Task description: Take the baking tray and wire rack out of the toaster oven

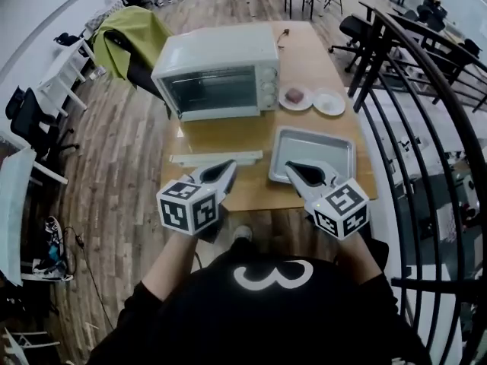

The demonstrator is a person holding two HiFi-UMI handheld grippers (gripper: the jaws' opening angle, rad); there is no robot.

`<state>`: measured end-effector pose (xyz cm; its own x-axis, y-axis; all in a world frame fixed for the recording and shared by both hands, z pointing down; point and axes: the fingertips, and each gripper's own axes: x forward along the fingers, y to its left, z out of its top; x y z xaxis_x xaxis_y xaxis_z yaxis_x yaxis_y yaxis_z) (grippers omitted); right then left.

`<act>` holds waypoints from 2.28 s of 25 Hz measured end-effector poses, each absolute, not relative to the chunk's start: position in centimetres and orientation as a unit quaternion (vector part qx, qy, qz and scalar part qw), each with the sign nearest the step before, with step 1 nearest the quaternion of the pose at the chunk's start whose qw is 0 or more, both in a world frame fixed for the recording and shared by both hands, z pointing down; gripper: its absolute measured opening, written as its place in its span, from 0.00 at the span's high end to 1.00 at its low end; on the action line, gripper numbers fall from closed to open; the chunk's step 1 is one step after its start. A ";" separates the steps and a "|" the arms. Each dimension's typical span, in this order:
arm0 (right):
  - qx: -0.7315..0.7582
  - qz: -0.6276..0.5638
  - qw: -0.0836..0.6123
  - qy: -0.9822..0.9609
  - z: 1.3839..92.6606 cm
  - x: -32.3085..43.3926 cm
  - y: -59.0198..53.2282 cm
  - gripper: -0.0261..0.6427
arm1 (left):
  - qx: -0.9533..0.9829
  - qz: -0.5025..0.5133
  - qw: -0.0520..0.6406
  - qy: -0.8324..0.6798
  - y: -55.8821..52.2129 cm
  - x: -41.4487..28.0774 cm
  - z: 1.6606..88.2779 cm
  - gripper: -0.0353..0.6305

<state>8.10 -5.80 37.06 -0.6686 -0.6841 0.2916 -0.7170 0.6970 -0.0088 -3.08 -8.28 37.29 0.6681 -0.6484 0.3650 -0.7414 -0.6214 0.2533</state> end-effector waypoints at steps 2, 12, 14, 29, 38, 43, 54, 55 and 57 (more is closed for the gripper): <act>0.371 0.050 0.149 -0.915 37.5 5.9 -7.8 0.96 | 0.884 0.115 0.193 -0.410 -9.8 -5.4 37.7 0.93; 0.354 0.083 0.149 -0.919 39.4 -1.8 -19.5 0.96 | 0.858 0.103 0.212 -0.456 -20.3 -13.5 39.5 0.93; 0.361 0.090 0.150 -0.916 39.7 -2.6 -21.8 0.96 | 0.855 0.092 0.218 -0.462 -22.6 -14.7 39.3 0.93; 0.420 0.306 -0.061 -0.852 41.5 -3.8 -36.3 0.80 | 0.836 -0.112 0.388 -0.372 -35.8 -17.8 39.6 0.84; 0.441 0.425 -0.246 -0.752 43.2 -1.5 -42.3 0.77 | 0.771 -0.216 0.454 -0.391 -42.5 -19.8 42.2 0.68; 0.455 0.454 -0.301 -0.704 44.2 -0.7 -45.3 0.74 | 0.726 -0.267 0.492 -0.398 -45.5 -21.1 43.5 0.68; 0.473 0.459 -0.327 -0.677 44.9 0.1 -48.7 0.74 | 0.678 -0.316 0.518 -0.415 -49.6 -21.8 44.8 0.72; 0.473 0.458 -0.330 -0.676 44.8 0.2 -49.0 0.76 | 0.677 -0.317 0.519 -0.414 -49.9 -21.7 44.7 0.75; 0.472 0.459 -0.335 -0.674 44.7 0.3 -49.5 0.78 | 0.677 -0.319 0.520 -0.411 -50.4 -21.5 44.6 0.77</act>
<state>0.27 -49.52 44.74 -0.3299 -0.9438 -0.0183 -0.3285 0.1329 -0.9351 -21.53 -50.40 44.56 0.4589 -0.8885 -0.0043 -0.2249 -0.1208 0.9669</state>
